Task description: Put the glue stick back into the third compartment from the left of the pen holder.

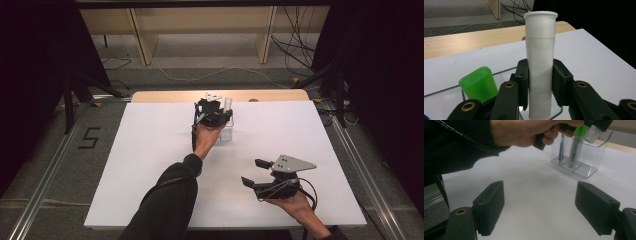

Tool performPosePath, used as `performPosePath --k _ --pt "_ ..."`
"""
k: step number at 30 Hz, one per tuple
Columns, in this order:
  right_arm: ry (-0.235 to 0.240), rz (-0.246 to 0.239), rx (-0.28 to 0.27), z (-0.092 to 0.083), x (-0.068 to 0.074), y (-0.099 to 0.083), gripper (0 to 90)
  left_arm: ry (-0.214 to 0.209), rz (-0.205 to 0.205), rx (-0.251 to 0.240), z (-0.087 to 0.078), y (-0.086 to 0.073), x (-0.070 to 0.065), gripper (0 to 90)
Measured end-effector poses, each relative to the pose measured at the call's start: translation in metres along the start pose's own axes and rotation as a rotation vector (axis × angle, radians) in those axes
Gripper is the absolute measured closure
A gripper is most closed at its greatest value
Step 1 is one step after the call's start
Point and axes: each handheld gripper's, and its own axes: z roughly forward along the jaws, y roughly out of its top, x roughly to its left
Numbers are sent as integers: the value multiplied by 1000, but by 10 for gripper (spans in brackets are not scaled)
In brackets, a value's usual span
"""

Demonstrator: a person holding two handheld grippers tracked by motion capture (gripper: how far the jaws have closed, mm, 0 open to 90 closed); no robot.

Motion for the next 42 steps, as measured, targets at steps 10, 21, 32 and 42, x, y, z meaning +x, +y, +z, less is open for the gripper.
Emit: performPosePath --k 10,21,32,42 --pt "8 -5 1 1 0 0 245 17 -11 22 4 -2 -2 632" --pt "6 -2 2 1 1 0 244 36 19 38 -20 14 -5 337" --pt "-2 18 0 1 -2 0 242 -95 80 83 -64 6 -1 267" --pt "-10 25 -8 0 -1 0 240 -194 127 69 -121 -24 7 226"
